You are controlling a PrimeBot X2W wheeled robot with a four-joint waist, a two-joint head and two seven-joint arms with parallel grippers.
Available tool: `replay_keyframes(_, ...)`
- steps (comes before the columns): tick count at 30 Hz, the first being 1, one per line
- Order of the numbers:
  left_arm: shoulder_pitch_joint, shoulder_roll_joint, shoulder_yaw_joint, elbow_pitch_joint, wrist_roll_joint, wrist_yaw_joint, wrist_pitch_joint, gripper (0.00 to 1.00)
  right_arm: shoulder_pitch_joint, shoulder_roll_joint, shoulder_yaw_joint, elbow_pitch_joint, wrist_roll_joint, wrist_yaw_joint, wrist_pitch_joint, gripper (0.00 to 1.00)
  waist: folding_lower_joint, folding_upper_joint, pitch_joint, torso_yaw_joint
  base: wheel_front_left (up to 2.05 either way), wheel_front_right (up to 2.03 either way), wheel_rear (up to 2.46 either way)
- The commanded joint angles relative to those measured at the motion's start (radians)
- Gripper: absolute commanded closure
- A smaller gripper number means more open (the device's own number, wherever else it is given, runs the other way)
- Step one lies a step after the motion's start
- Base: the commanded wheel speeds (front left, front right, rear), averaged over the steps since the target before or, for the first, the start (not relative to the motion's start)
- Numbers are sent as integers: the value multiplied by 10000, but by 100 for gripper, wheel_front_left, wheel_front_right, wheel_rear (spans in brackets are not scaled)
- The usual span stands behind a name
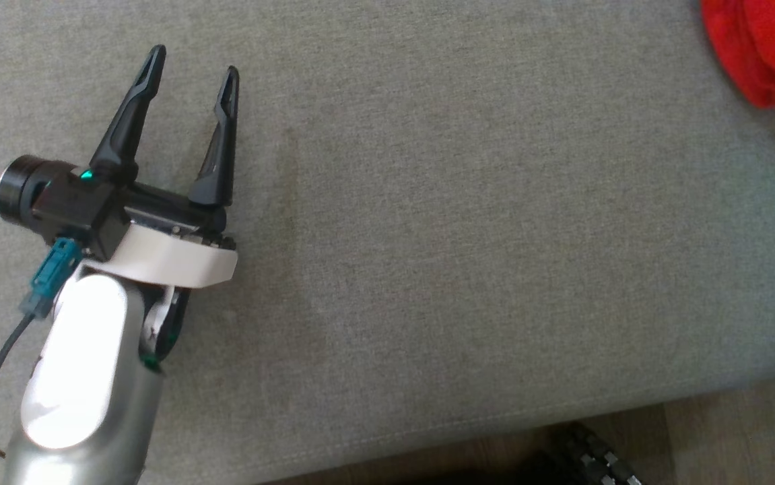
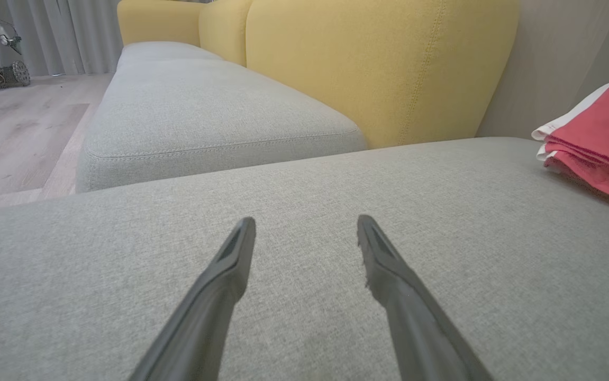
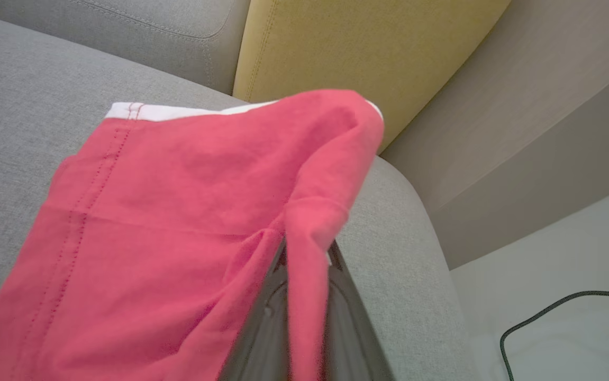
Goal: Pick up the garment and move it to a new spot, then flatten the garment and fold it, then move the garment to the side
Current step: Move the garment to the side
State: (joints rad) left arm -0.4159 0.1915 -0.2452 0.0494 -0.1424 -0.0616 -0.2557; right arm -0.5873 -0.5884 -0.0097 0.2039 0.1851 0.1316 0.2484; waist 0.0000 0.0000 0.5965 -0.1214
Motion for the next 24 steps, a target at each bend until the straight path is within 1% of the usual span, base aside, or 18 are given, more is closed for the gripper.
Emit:
replay_keyframes(1, -174, 310, 308, -307, 1, 6, -32, 0, 53, -453, -163, -318, 92, -9, 41, 100, 0, 0, 1, -4, 0, 0, 0)
replay_keyframes(2, -179, 317, 309, -297, -9, 7, -33, 0, 57, -436, -235, -310, 121, -9, -13, 89, 0, 0, 2, -6, 0, 0, 0)
replay_keyframes(3, -183, 325, 310, -291, -16, 10, -35, 0, 59, -404, -308, -296, 150, -9, -59, 55, 0, 0, 5, -10, 0, 0, 0)
replay_keyframes(4, -189, 335, 311, -287, -21, 14, -36, 0, 65, -373, -335, -295, 204, -9, -104, 32, 0, 0, 6, -13, 0, 0, 0)
replay_keyframes(5, -195, 345, 315, -281, -29, 18, -37, 0, 71, -331, -339, -306, 276, -9, -146, 22, 0, 0, 5, -22, 0, 0, 0)
replay_keyframes(6, -205, 361, 319, -269, -43, 28, -40, 0, 88, -279, -348, -324, 281, -9, -209, 0, 0, 0, -6, -39, 0, 0, 0)
replay_keyframes(12, -196, 342, 297, -180, -99, 62, -47, 0, 213, 44, -607, -305, 250, -9, -461, 0, 0, 0, -171, -50, 0, 0, 0)
replay_keyframes(15, -110, 322, 290, -87, -128, 94, -50, 0, 391, 495, -957, -526, 169, -9, -738, 0, 0, 0, -393, -29, 0, 0, 0)
replay_keyframes(17, 8, 309, 325, 20, -168, 137, -53, 0, 589, 1048, -1230, -779, 95, -9, -947, 0, 0, 0, -640, -33, 0, 0, 0)
replay_keyframes(19, 178, 273, 366, 128, -229, 192, -55, 0, 873, 1736, -1366, -1118, 19, -9, -1189, 0, 0, 0, -926, -30, 0, 0, 0)
replay_keyframes(24, 693, 193, 487, 304, -369, 334, -58, 0, 1723, 3367, -1083, -1686, -39, -9, -1713, 0, 0, 0, -1679, 7, 0, 0, 0)
